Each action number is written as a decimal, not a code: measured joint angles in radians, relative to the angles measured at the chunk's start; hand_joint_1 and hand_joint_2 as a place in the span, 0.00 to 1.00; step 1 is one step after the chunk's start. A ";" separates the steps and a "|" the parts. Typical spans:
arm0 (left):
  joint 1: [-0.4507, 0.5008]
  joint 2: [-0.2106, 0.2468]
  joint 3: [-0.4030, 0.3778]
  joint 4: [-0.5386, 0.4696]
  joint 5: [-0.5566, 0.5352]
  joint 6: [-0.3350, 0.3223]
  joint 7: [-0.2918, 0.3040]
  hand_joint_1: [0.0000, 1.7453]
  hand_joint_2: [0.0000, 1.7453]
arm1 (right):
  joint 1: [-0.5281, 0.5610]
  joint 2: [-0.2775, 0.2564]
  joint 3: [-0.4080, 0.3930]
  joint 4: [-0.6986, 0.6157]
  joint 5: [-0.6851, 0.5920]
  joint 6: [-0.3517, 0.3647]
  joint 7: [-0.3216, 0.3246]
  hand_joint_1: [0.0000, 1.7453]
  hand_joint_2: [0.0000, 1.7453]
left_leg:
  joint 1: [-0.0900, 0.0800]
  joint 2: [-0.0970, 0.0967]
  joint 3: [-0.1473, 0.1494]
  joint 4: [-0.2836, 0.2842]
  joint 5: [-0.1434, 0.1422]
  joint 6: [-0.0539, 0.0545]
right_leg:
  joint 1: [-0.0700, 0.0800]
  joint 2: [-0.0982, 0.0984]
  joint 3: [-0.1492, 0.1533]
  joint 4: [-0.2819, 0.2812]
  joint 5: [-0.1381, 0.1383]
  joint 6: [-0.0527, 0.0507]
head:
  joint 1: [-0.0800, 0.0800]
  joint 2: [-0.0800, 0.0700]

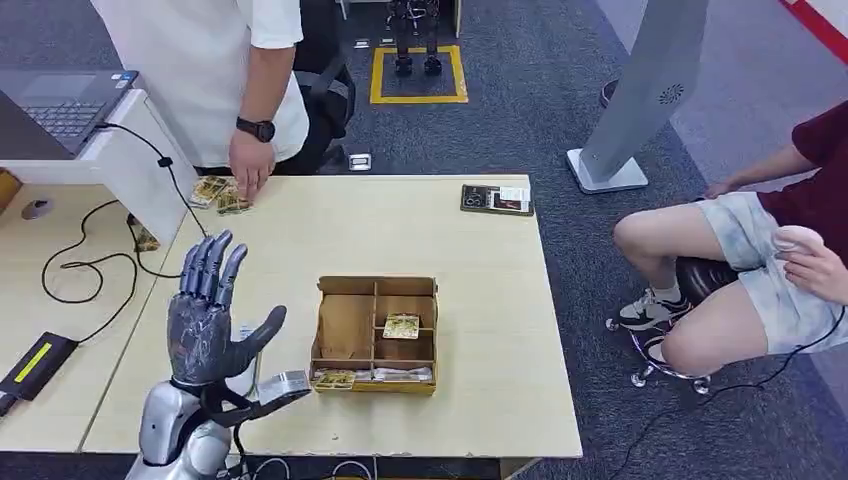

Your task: Pass the card to the sensor for recognition and then transmit it.

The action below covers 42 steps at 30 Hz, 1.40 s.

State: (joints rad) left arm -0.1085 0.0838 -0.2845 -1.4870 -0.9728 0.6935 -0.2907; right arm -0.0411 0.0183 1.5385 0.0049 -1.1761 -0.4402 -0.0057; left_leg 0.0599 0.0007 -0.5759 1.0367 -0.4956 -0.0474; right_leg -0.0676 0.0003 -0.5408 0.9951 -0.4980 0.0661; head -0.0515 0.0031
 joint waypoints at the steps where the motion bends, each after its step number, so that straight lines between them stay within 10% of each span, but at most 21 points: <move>1: 0.008 0.016 -0.009 0.000 -0.005 0.000 0.000 0.00 1.00 | 0.001 -0.001 -0.001 0.000 0.000 0.002 -0.002 0.00 1.00 | 0.000 0.000 0.000 0.000 0.000 0.000 | 0.000 0.000 0.000 0.000 0.000 0.000 | -0.001 0.000; 13: 0.074 0.134 -0.070 0.000 -0.001 -0.001 0.000 0.00 1.00 | 0.007 -0.007 -0.017 0.003 -0.001 0.003 -0.009 0.00 1.00 | 0.000 0.000 0.000 0.000 0.000 0.000 | 0.000 0.000 0.000 0.000 0.000 0.000 | 0.000 0.000; 29: 0.263 0.233 -0.105 -0.121 0.416 -0.158 -0.181 0.00 1.00 | 0.018 -0.008 -0.050 0.005 -0.015 -0.009 -0.029 0.00 1.00 | 0.000 0.000 -0.001 0.000 0.000 0.000 | 0.000 0.000 -0.001 0.000 -0.001 0.000 | 0.000 0.000; 42: 0.328 0.272 -0.134 -0.187 0.302 -0.144 -0.132 0.00 1.00 | 0.020 -0.008 -0.068 0.005 -0.011 -0.013 -0.021 0.00 1.00 | 0.000 0.000 -0.001 0.000 0.000 0.000 | 0.000 -0.001 -0.001 0.000 -0.001 0.000 | 0.000 0.000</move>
State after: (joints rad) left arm 0.2195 0.3561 -0.4188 -1.6739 -0.6704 0.5497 -0.4228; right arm -0.0214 0.0099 1.4706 0.0099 -1.1872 -0.4532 -0.0271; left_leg 0.0600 0.0004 -0.5769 1.0363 -0.4957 -0.0474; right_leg -0.0676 -0.0003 -0.5417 0.9949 -0.4988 0.0666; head -0.0519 0.0030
